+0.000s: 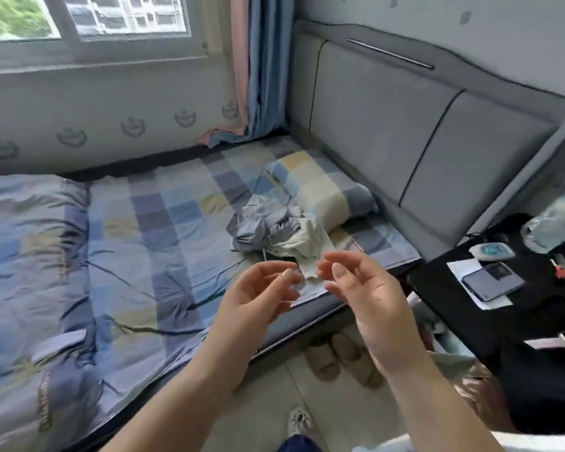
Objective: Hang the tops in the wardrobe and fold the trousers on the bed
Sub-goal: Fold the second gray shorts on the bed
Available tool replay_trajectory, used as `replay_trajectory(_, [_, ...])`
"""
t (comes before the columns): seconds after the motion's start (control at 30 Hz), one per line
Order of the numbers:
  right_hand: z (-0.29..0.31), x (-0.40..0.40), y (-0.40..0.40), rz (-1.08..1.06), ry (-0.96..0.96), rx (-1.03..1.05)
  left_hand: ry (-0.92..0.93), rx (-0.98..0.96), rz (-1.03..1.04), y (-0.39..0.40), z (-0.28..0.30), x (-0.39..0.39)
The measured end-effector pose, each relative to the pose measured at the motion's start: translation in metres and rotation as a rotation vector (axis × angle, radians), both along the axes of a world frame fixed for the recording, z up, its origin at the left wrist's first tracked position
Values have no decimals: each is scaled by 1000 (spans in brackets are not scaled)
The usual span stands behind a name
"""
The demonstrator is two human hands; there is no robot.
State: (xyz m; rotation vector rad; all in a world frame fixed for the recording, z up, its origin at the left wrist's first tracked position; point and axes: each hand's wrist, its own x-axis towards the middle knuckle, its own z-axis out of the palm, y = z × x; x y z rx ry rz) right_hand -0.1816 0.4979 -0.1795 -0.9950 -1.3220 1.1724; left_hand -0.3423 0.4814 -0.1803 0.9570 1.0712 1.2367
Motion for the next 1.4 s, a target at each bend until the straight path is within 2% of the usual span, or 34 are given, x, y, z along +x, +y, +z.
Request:
replay_trajectory(0.2, [-19,-4,101,97,-25,-70,14,-98,190,84,-11,-14])
replay_trajectory(0.4, [-33,-4,184,155,-88,-129,35,-154,265,150,-27,-21])
replay_trajectory(0.73, [-86,-24,301,101,-173,-275,57,-281,186,271,-83,-51])
replay_trajectory(0.83, [-124,-20,351,107,-261,-348,99,-335,127,319,-123,-52])
replay_trajectory(0.93, [-178,-16,425,113,-457,-375,208,-344,41,380,-182,-52])
replay_trajectory(1.1, [-317,-11,540,244,-840,-413,406,-397,2,472,-330,-43])
replay_trajectory(1.27, [-427,-15,624,435,-1245,-144,840,-305,-28,549,-453,-38])
replay_trajectory(1.4, [-496,-30,672,576,-1461,88,1040,-244,-15,588,-527,-27])
